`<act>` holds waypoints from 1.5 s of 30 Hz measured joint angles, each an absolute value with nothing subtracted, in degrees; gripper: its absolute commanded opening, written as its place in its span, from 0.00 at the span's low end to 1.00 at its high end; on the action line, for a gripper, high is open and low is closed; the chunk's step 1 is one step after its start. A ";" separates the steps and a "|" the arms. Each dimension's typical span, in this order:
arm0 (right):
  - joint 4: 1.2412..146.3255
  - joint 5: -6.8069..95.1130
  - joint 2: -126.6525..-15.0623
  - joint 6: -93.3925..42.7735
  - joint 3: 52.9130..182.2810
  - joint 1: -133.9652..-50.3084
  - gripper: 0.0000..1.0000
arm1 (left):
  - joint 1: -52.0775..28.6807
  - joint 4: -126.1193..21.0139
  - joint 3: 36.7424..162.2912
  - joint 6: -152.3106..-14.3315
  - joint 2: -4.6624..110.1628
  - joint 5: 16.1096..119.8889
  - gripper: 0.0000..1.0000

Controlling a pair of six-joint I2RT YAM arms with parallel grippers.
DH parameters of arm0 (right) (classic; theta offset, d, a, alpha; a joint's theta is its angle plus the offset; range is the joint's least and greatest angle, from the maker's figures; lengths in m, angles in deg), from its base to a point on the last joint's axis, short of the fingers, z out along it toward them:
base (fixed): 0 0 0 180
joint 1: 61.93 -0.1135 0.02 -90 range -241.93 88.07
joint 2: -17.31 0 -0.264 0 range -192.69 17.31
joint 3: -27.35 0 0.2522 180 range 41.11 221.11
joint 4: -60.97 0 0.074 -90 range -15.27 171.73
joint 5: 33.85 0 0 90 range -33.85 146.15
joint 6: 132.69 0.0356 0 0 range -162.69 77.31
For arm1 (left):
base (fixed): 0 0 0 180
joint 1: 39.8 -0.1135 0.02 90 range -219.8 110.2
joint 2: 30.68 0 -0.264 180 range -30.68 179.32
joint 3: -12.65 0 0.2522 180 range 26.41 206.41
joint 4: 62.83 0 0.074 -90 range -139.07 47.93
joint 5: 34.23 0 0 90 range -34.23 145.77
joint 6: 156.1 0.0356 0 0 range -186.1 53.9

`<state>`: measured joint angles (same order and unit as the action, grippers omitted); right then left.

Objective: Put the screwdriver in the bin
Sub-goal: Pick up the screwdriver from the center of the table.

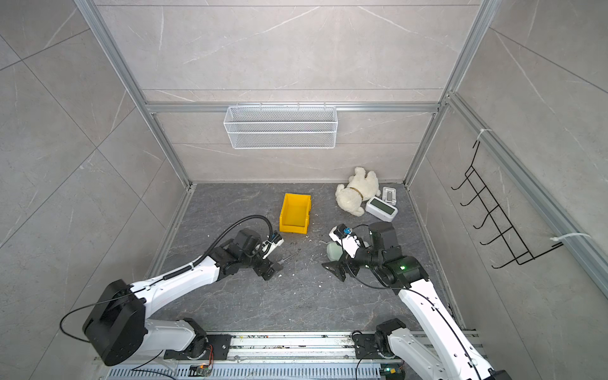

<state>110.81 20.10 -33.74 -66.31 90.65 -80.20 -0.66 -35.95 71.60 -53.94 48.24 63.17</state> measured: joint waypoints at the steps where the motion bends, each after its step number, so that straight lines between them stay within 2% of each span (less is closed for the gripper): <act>1: 111.79 20.12 -33.74 -66.92 90.75 -80.48 0.99 | -0.51 -35.99 71.60 -53.83 49.31 63.02 1.00; 6: 115.07 20.14 -33.85 -68.61 91.17 -81.51 0.99 | -0.55 -34.46 72.67 -53.06 54.12 61.51 0.90; 13: 115.49 20.14 -34.02 -69.15 91.28 -81.97 0.99 | -0.55 -25.89 82.14 -52.34 61.31 57.94 0.89; 16: 115.49 20.14 -34.11 -69.30 91.28 -81.97 0.99 | -0.55 -21.89 85.63 -52.19 64.89 56.70 0.81; 22: 115.49 20.14 -34.11 -69.30 91.28 -82.08 0.99 | -0.31 -14.81 91.54 -52.10 72.50 55.61 0.77; 26: 115.49 20.14 -34.09 -69.30 91.28 -82.19 0.99 | 0.32 -12.82 92.72 -51.93 74.51 55.65 0.63; 32: 115.49 20.14 -33.98 -69.30 91.28 -82.19 0.99 | 0.85 -11.73 93.00 -52.06 74.62 55.54 0.33; 38: 115.49 20.14 -33.94 -69.33 91.28 -82.19 0.99 | 0.85 -11.62 93.00 -52.41 74.62 55.13 0.10; 42: 115.51 20.32 -33.78 -69.35 91.28 -82.19 0.99 | 0.85 -11.60 93.07 -52.63 74.62 54.84 0.01; 45: 115.99 20.84 -33.39 -69.65 91.41 -82.19 0.99 | 1.00 -11.60 93.07 -52.82 74.57 54.78 0.00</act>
